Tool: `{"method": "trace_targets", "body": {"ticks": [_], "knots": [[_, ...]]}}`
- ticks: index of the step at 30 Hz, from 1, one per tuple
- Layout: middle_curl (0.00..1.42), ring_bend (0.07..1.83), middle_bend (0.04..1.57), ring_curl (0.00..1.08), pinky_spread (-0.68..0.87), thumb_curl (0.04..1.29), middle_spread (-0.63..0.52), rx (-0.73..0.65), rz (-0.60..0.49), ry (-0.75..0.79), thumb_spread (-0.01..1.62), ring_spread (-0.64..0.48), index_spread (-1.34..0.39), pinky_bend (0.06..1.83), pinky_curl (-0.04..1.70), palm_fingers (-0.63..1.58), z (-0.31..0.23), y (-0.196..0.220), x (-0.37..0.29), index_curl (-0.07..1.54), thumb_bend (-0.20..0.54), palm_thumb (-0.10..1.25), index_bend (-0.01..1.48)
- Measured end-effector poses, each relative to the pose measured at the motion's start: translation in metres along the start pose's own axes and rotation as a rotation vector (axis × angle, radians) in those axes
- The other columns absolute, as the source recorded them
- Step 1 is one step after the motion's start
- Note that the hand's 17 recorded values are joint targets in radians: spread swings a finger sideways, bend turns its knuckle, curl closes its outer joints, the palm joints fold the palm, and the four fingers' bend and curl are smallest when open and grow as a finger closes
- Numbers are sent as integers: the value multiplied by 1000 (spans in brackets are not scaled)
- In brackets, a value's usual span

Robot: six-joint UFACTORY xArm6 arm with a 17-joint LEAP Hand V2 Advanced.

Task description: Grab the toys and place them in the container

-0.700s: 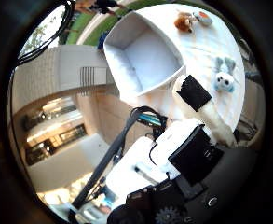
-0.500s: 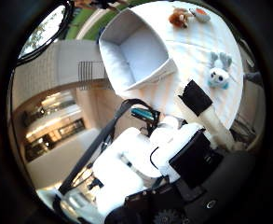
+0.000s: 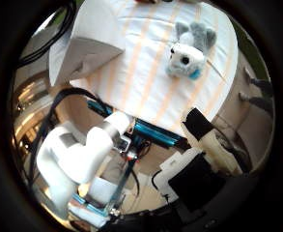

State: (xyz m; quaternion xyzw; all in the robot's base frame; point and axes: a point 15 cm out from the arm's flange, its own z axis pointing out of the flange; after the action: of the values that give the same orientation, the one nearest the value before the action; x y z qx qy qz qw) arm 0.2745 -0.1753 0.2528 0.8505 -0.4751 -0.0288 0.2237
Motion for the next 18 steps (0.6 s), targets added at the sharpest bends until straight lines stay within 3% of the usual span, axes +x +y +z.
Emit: {"method": "trace_targets", "body": {"ticks": [18], "knots": [[289, 312, 159, 326, 358, 394, 1, -82, 0, 87, 1036, 238, -396, 461, 241, 7, 62, -45, 2, 272, -27, 824, 189]]}}
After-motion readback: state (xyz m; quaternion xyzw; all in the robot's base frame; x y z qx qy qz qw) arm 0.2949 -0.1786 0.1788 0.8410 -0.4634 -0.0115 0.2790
